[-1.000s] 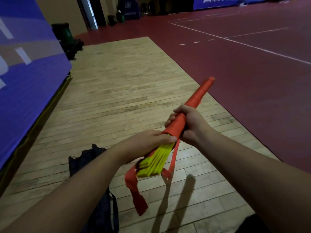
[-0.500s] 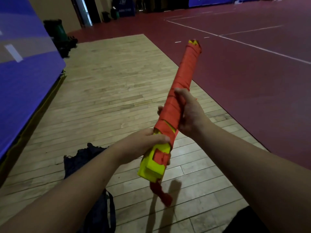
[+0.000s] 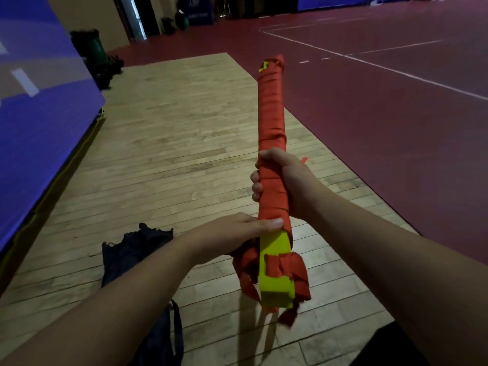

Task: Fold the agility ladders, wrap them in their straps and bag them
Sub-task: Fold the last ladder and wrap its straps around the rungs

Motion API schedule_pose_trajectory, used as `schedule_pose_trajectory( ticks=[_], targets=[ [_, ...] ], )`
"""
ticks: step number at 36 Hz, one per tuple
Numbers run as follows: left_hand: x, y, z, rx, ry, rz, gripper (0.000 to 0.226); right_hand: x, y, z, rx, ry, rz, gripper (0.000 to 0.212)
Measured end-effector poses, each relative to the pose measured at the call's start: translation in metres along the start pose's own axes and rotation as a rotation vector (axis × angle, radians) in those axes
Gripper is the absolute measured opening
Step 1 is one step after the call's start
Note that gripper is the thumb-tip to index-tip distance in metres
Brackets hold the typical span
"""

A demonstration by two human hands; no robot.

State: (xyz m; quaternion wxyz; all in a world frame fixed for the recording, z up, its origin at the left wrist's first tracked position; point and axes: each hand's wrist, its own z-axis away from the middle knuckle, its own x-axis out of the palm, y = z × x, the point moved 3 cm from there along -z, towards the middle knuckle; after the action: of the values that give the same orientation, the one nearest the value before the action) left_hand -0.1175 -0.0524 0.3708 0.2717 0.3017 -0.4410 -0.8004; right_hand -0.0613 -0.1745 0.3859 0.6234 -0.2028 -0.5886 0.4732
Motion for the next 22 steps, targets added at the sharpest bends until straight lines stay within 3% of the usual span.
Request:
schedule_pose_trajectory(
  ticks=[5, 9, 12, 15, 19, 22],
  targets=[
    [-0.002, -0.002, -0.002, -0.026, 0.042, -0.24, 0.056, -0.003, -0.005, 0.0, -0.106, 0.142, 0.207, 0.012],
    [0.003, -0.005, -0.011, 0.0, 0.149, -0.334, 0.032, -0.001, -0.002, 0.0, -0.211, 0.249, 0.409, 0.015],
    [0.004, -0.007, -0.014, 0.031, 0.22, -0.394, 0.03, 0.003, 0.002, 0.0, -0.274, 0.293, 0.475, 0.017],
    [0.002, -0.008, -0.013, 0.045, 0.184, -0.292, 0.029, 0.009, 0.0, -0.002, -0.266, 0.216, 0.345, 0.026],
    [0.0, 0.001, -0.005, 0.166, 0.016, 0.018, 0.035, 0.019, -0.014, 0.01, -0.151, -0.064, -0.133, 0.037],
    [0.003, 0.005, 0.001, 0.19, -0.095, 0.133, 0.035, 0.019, -0.018, 0.018, -0.032, -0.164, -0.218, 0.046]
  ],
)
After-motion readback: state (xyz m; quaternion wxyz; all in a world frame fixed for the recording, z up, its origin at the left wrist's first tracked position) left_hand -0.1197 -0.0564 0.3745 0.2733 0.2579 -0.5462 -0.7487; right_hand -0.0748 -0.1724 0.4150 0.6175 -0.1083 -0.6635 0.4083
